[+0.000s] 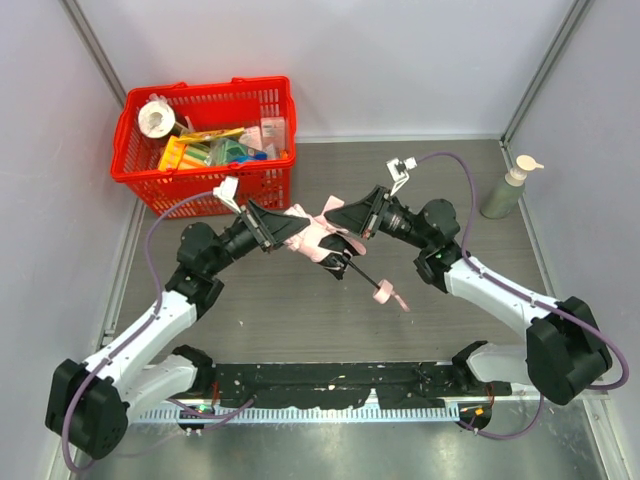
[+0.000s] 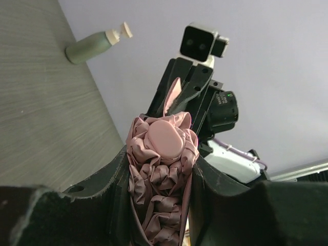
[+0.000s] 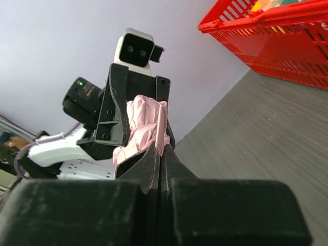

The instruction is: Put away the umbrella

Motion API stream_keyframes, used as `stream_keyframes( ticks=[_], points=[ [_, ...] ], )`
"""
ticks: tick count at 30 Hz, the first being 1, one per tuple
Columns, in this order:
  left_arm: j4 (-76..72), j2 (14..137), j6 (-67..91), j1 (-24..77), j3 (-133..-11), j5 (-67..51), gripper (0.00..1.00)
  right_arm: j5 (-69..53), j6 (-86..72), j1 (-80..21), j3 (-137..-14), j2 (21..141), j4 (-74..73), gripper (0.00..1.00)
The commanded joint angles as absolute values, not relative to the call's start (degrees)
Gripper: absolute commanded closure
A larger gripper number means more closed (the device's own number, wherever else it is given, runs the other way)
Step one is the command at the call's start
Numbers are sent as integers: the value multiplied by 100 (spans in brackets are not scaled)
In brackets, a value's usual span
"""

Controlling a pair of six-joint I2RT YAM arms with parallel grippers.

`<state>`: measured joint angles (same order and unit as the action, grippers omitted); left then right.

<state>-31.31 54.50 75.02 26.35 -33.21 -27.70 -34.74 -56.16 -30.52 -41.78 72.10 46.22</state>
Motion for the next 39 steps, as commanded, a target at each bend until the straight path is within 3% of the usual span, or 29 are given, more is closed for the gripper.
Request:
stream_keyframes(
  ticks=[1, 12, 23, 39],
  points=[
    [-1837, 5905, 6847, 2575, -3305, -3858, 100, -2655, -4843, -2821, -4237, 7057, 5079, 99],
    [-1125, 7188, 5749, 2584, -3138, -3446, 100, -1037, -3552, -3331, -3595, 6855, 4342, 99],
    [-2180, 9112, 5801, 2496, -2909, -2523, 100, 570, -1390, -4772, -3630, 7295, 4228, 99],
    [-3146, 10309, 6117, 2487, -2883, -1494, 100, 686, -626, -5765, -3480, 8305, 4343, 99]
  ],
)
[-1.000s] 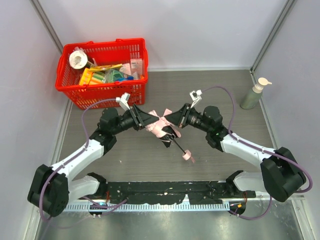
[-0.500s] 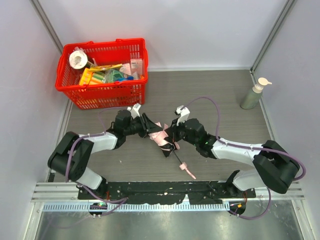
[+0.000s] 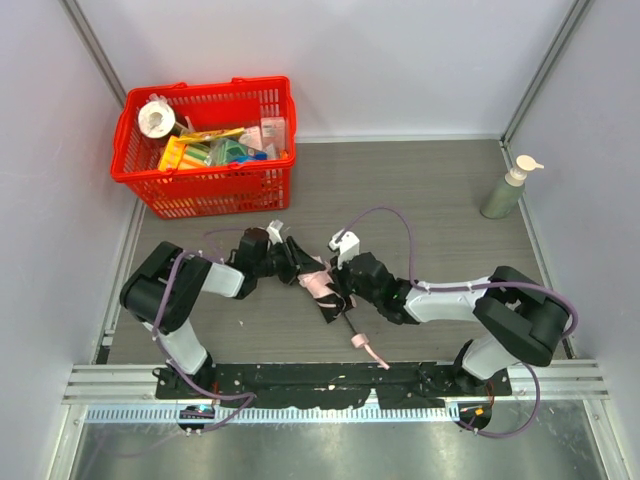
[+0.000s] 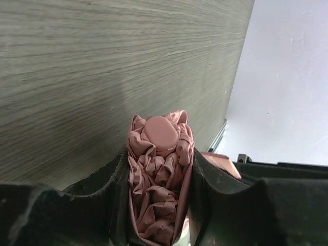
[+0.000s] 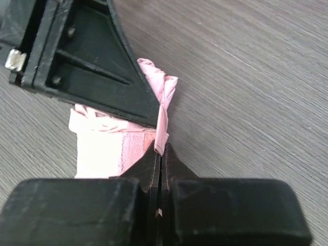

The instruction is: Put away the umbrella

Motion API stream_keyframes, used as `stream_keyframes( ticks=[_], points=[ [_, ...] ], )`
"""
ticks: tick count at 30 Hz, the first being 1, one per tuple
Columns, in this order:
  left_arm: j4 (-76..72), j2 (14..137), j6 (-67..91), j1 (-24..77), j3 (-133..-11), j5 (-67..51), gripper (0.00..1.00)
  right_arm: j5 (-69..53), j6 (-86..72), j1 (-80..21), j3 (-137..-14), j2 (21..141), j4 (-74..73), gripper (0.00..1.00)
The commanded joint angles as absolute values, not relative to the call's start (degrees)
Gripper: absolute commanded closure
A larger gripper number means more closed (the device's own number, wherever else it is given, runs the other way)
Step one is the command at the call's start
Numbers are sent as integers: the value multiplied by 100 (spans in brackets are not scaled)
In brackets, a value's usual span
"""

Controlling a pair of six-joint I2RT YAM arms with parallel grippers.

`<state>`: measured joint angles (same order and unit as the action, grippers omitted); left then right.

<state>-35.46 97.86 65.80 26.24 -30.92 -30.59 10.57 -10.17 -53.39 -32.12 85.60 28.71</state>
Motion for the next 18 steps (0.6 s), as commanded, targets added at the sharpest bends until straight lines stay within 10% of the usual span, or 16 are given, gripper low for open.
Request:
stream_keyframes(
  ticks=[1, 18],
  points=[
    [-3190, 10414, 6135, 2487, -2892, -1512, 100, 503, -511, -5792, -3533, 8358, 4246, 99],
    [-4052, 10213, 6451, 2628, -2303, -827, 100, 2014, -1431, -6407, -5413, 9132, 1653, 98]
  ],
)
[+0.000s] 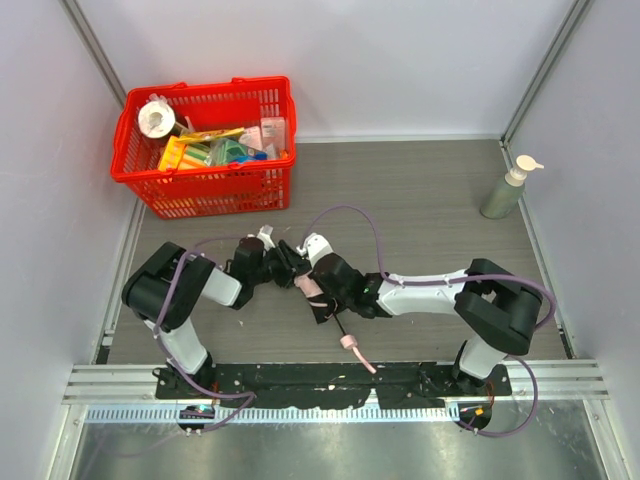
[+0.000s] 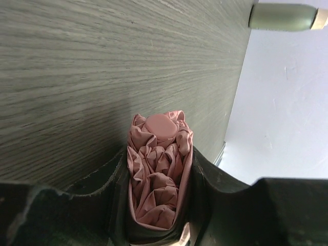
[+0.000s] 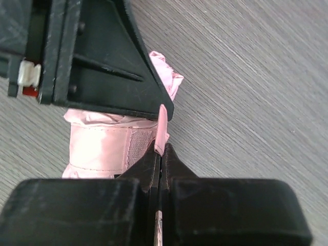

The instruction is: Put away the umbrella

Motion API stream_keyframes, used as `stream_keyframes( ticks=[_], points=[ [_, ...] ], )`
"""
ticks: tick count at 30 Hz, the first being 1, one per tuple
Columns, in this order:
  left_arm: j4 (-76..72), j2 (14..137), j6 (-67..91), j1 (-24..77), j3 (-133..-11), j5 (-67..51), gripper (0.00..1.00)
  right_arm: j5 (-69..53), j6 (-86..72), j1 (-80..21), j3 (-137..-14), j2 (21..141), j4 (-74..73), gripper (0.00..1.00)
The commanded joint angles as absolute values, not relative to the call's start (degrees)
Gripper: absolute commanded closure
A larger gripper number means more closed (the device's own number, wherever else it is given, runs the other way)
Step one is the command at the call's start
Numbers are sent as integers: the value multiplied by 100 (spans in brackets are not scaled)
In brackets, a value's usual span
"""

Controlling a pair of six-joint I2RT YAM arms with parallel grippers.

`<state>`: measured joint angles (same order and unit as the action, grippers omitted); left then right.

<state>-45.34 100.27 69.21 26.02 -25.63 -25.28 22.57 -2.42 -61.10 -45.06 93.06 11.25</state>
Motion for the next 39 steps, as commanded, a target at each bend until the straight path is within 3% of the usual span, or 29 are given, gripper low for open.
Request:
stream_keyframes(
  ticks=[1, 6, 15, 20, 26, 39],
  points=[
    [-4052, 10195, 6469, 2671, -2294, -757, 100, 1891, -1311, -6451, -5405, 9141, 1696, 98],
    [-3693, 10038, 6565, 2716, -2373, -537, 100, 1555, 103, -6960, -5387, 9255, 1610, 98],
    [-3050, 9563, 6583, 2900, -2558, -158, 100, 2618, 1757, -7699, -6222, 9852, 248, 98],
    [-3155, 9589, 6636, 2944, -2523, -202, 100, 2216, 1951, -7734, -6170, 9774, 35, 95],
    [-3270, 9659, 6645, 2962, -2540, -360, 100, 688, 1995, -7717, -6284, 9782, -614, 95],
    [-3111, 9431, 6636, 3041, -2540, -263, 100, 449, 2135, -7717, -6960, 9975, -1546, 84]
  ],
)
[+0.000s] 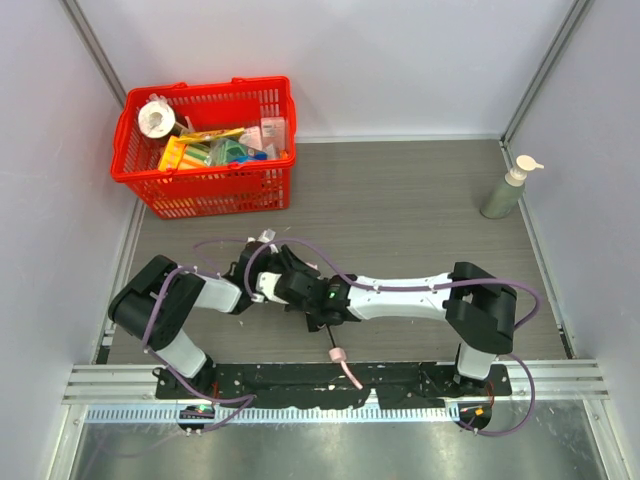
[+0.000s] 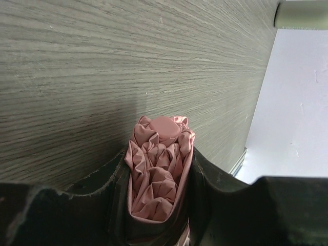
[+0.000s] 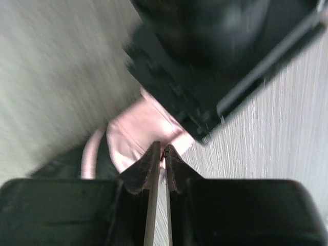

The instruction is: Put away the umbrella

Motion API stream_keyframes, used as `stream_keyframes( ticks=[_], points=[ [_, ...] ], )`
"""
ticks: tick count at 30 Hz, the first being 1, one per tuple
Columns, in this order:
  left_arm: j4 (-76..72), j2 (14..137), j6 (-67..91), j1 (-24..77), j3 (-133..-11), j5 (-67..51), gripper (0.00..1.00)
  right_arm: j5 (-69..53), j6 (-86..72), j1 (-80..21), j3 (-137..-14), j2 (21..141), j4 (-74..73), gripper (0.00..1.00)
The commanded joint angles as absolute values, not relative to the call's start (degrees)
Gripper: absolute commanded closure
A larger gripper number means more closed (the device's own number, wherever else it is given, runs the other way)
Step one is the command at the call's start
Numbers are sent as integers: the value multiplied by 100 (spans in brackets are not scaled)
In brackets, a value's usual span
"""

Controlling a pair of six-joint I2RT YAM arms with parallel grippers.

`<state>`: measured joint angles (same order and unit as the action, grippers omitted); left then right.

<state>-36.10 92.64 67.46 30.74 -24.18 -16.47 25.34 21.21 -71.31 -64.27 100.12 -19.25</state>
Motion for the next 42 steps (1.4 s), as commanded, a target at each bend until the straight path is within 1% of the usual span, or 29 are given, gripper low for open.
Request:
stream_keyframes(
  ticks=[1, 5, 7, 9, 11, 12, 13, 14, 15, 16, 17, 18, 19, 20, 21, 22, 24, 25, 27, 29, 31, 33, 35, 37, 39, 42],
  points=[
    [-3085, 9405, 6618, 3041, -2540, -281, 100, 257, 2179, -7717, -6996, 10019, -1790, 84],
    [-3076, 9352, 6548, 3041, -2531, -272, 100, -420, 2092, -7647, -7163, 10134, -2065, 82],
    [-3111, 9334, 6495, 3041, -2505, -264, 100, -606, 1829, -7646, -7146, 9959, -1839, 81],
    [-3164, 9334, 6443, 3041, -2461, -237, 100, -475, 1355, -7655, -7110, 9634, -1522, 75],
    [-3478, 9343, 6407, 3041, -2365, -307, 100, -73, 723, -7638, -7067, 9291, -1337, 73],
    [-3724, 9351, 6390, 3041, -2277, -342, 100, 539, 320, -7620, -7023, 9064, -1284, 73],
    [-3996, 9360, 6381, 3041, -2189, -421, 100, 754, 134, -7620, -6892, 8922, -1266, 73],
    [-4382, 9369, 6320, 3032, -2136, -509, 100, 1243, -216, -7577, -6804, 8651, -1266, 73],
    [-4655, 9360, 6276, 3032, -2057, -597, 100, 1535, -402, -7541, -6550, 8466, -1266, 70],
    [-4963, 9343, 6232, 3041, -1996, -685, 100, 1834, -787, -7367, -6417, 8098, -1266, 68],
    [-5192, 9291, 6179, 3041, -1952, -755, 100, 1880, -956, -7243, -6120, 7929, -1387, 65],
    [-5325, 9220, 6127, 3032, -1942, -860, 100, 1977, -1454, -6868, -5952, 7597, -1615, 64],
    [-5404, 9115, 6030, 3032, -1977, -1001, 100, 1856, -1929, -6560, -5611, 7298, -1713, 61],
    [-5423, 9010, 5907, 3041, -2012, -1141, 100, 1437, -2090, -6026, -5442, 7121, -1844, 60],
    [-5475, 8878, 5819, 3041, -2013, -1308, 100, 1059, -2266, -5699, -5023, 6806, -1837, 55],
    [-5702, 8764, 5749, 3041, -1969, -1405, 100, 298, -2285, -5243, -4827, 6672, -1698, 53],
    [-6447, 8562, 5678, 3041, -1811, -1520, 100, -182, -2399, -4993, -4413, 6347, -1609, 47],
    [-6773, 8465, 5660, 3032, -1758, -1581, 100, -193, -2513, -4957, -4264, 6172, -1600, 45],
    [-7109, 8237, 5608, 3032, -1758, -1818, 100, -369, -2575, -4931, -4210, 5995, -1617, 44],
    [-7181, 7930, 5599, 3032, -1828, -2003, 100, -29, -2567, -4939, -4288, 5863, -1888, 44],
    [-6937, 7473, 5380, 3023, -2012, -2161, 100, 768, -2479, -4922, -4481, 5775, -2380, 44],
    [-6025, 6937, 4741, 3050, -2362, -2224, 100, 1499, -2444, -4913, -4640, 5696, -2785, 44],
    [-4787, 6418, 3837, 3102, -2854, -2154, 100, 1940, -2417, -4878, -4763, 5564, -3014, 44],
    [-3600, 6084, 2764, 3225, -3443, -1882, 100, 2205, -2443, -4834, -4799, 5345, -3067, 44],
    [-2965, 5890, 2051, 3366, -3778, -1504, 100, 2311, -2435, -4799, -4790, 5160, -3032, 44],
    [-2874, 5713, 1224, 3629, -3806, -1056, 100, 2496, -2452, -4746, -4729, 4923, -3024, 43]
  ],
)
